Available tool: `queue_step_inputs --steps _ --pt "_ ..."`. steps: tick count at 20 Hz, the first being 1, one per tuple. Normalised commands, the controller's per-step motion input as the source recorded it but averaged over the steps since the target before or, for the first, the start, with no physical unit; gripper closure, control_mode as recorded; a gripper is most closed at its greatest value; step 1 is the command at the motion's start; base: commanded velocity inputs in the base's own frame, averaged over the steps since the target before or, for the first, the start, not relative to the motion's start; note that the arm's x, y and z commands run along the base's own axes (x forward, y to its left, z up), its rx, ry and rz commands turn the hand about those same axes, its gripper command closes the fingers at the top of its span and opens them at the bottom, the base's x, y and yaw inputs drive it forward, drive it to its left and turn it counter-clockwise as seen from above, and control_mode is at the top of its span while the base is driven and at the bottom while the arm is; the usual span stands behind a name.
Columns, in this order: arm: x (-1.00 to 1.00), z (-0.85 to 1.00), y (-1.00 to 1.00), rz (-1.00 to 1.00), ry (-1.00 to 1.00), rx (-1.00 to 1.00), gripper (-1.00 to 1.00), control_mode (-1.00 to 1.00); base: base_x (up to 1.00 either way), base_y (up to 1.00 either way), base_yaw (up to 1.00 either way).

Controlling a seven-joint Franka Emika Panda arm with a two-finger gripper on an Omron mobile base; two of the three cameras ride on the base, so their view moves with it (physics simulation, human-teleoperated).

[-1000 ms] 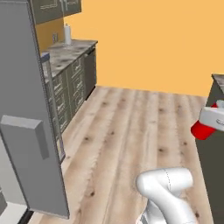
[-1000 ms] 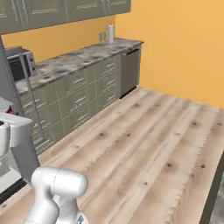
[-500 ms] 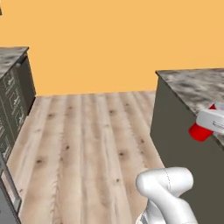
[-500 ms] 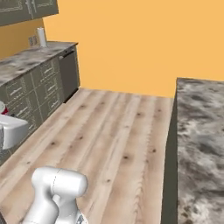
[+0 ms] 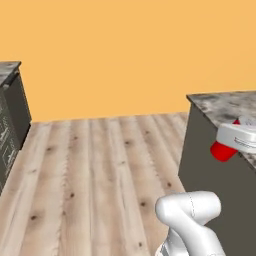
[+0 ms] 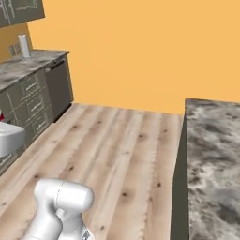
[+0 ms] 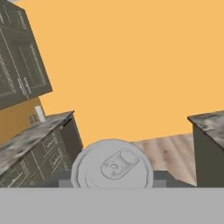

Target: Open the fridge, grab two sodas, and place both sodas inside the bowl with ice on the dining counter.

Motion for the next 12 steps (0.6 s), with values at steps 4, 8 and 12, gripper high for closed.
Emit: queue_step_inputs --steps 4,8,12 --pt "0.00 0.00 0.00 0.00 0.00 0.00 1.00 1.00 1.00 0.00 0.00" --pt "0.00 0.00 0.00 0.00 0.00 0.00 1.00 1.00 1.00 0.01 0.00" --pt "0.00 0.00 0.00 0.00 0.00 0.00 1.00 1.00 1.00 0.32 -0.17"
